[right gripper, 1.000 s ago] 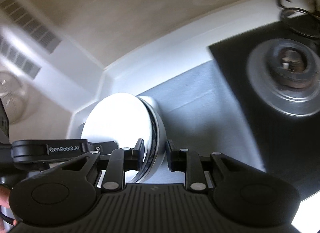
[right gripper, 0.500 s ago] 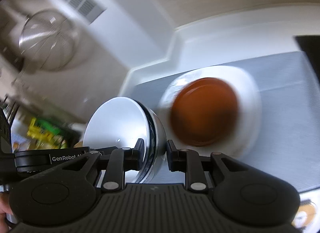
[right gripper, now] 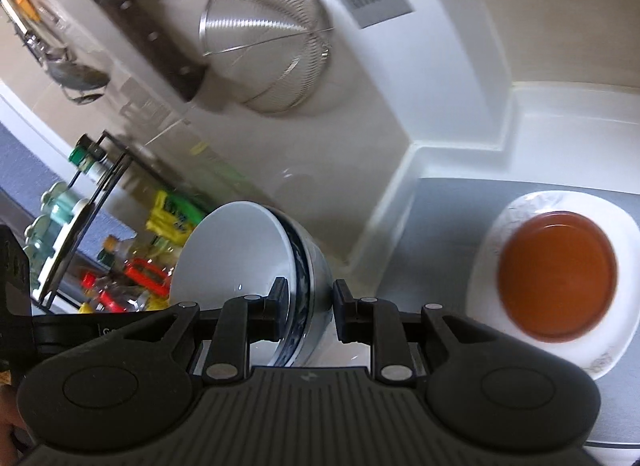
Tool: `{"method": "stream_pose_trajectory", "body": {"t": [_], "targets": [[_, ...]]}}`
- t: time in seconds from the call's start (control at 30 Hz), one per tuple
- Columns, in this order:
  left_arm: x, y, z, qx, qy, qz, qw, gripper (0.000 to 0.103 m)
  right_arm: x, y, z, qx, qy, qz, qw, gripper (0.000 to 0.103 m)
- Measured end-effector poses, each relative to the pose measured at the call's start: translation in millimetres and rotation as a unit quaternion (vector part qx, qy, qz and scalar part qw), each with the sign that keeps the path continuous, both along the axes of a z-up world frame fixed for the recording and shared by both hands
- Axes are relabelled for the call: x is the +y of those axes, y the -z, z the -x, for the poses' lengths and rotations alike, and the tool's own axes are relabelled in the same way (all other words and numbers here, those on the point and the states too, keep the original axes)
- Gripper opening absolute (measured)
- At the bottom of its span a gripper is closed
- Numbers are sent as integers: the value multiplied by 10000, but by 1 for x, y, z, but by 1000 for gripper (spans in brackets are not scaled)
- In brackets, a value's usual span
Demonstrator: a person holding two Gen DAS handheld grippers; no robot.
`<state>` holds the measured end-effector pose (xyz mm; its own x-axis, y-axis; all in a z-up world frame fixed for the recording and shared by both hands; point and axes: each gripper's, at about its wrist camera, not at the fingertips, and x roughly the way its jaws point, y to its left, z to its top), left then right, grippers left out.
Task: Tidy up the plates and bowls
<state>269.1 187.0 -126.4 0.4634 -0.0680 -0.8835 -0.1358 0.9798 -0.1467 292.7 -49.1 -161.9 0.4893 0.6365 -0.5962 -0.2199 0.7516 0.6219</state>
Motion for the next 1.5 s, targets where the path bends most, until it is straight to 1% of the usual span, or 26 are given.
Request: {"method": "stream_pose_trajectory", "body": {"t": [0.07, 0.13, 0.33, 0.47, 0.53, 0.6, 0.77, 0.87, 0.93, 1.03, 1.07, 1.1, 1.23, 1.33, 1.37, 1.4, 1.43, 1.47, 1.5], "targets": [[5, 5, -2, 88, -4, -42, 10000, 23, 7, 3, 1, 130, -13, -37, 9999, 26], [7, 16, -4, 208, 21, -63, 9998, 23, 12, 12, 3, 259, -34, 9, 9997, 26], [11, 66, -10, 784, 130, 5, 9968, 23, 14, 57, 14, 850, 54, 190, 9962, 26], [15, 102, -14, 1119, 191, 189, 9934, 24, 16, 81, 20, 1063, 137, 432, 9933, 26], [16, 117, -17, 1245, 266, 216, 9916, 24, 18, 92, 20, 1164, 131, 586, 9914, 26], [17, 126, -19, 1336, 313, 254, 9902, 24, 20, 102, 19, 1261, 150, 692, 9895, 26], [21, 139, -25, 1411, 460, 317, 9884, 23, 32, 110, 18, 1208, 68, 1040, 9872, 26], [24, 147, -28, 1512, 506, 432, 9863, 23, 44, 110, 20, 943, -153, 1469, 9845, 26], [25, 151, -29, 1515, 543, 443, 9860, 23, 49, 111, 20, 898, -248, 1620, 9824, 26], [25, 151, -29, 1385, 628, 385, 9876, 23, 53, 116, 21, 928, -355, 1727, 9800, 26], [25, 151, -29, 1339, 654, 372, 9881, 23, 53, 118, 21, 935, -362, 1742, 9796, 28], [26, 152, -30, 1330, 685, 408, 9879, 23, 50, 118, 21, 930, -363, 1727, 9799, 32], [32, 155, -31, 1287, 817, 493, 9871, 22, 46, 117, 22, 874, -398, 1601, 9824, 34], [35, 150, -29, 1138, 910, 503, 9880, 22, 37, 114, 20, 851, -302, 1387, 9862, 36], [37, 148, -28, 1064, 946, 473, 9887, 22, 34, 113, 19, 834, -241, 1344, 9871, 43], [37, 146, -28, 983, 997, 433, 9892, 22, 30, 111, 19, 799, -171, 1325, 9878, 46], [38, 146, -28, 923, 1019, 376, 9898, 22, 26, 109, 17, 764, -118, 1295, 9886, 46], [40, 146, -28, 898, 1001, 355, 9903, 25, 23, 108, 16, 745, -100, 1242, 9894, 44], [42, 148, -28, 894, 995, 417, 9901, 25, 21, 108, 14, 733, -144, 1214, 9898, 29]]}}
